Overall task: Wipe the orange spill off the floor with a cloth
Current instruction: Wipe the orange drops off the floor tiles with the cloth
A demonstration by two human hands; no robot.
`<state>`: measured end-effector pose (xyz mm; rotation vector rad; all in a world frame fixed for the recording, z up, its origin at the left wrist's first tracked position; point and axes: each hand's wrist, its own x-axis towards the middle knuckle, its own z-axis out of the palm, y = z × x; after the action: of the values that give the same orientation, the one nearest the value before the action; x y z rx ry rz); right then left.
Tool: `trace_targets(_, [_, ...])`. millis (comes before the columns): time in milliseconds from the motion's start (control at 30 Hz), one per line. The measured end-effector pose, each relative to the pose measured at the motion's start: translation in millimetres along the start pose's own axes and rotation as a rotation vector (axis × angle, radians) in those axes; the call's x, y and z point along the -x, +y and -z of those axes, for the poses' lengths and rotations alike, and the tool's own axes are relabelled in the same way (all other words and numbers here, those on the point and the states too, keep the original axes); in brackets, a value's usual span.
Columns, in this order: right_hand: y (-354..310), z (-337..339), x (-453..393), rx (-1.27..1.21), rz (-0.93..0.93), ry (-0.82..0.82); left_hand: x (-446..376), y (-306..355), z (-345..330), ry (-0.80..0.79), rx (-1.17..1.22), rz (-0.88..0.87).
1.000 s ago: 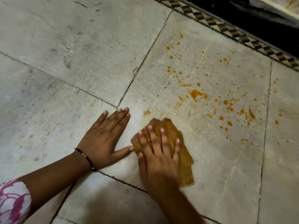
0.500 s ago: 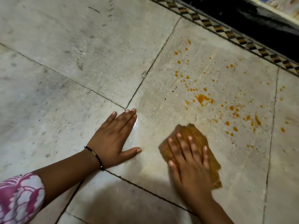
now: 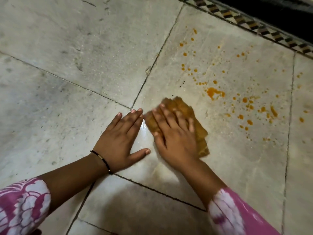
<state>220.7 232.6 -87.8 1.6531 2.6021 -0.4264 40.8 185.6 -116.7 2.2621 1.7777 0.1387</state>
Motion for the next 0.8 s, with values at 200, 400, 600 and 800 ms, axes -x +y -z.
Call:
trace_targets(200, [92, 12, 74, 0.178, -0.174, -0.059, -1, 0, -1, -0.006, -0.030, -0.005])
trace_targets(400, [45, -1, 26, 0.165, -0.080, -0.038, -1, 1, -1, -0.015, -0.039, -0.009])
trace_targets(600, [37, 10, -66, 0.099, 0.023, 0.010, -1, 0, 1, -0.017, -0.040, -0.013])
trace_targets(800, [91, 11, -2, 0.046, -0.354, 0.129, 0, 0, 1, -0.005, -0.002, -0.009])
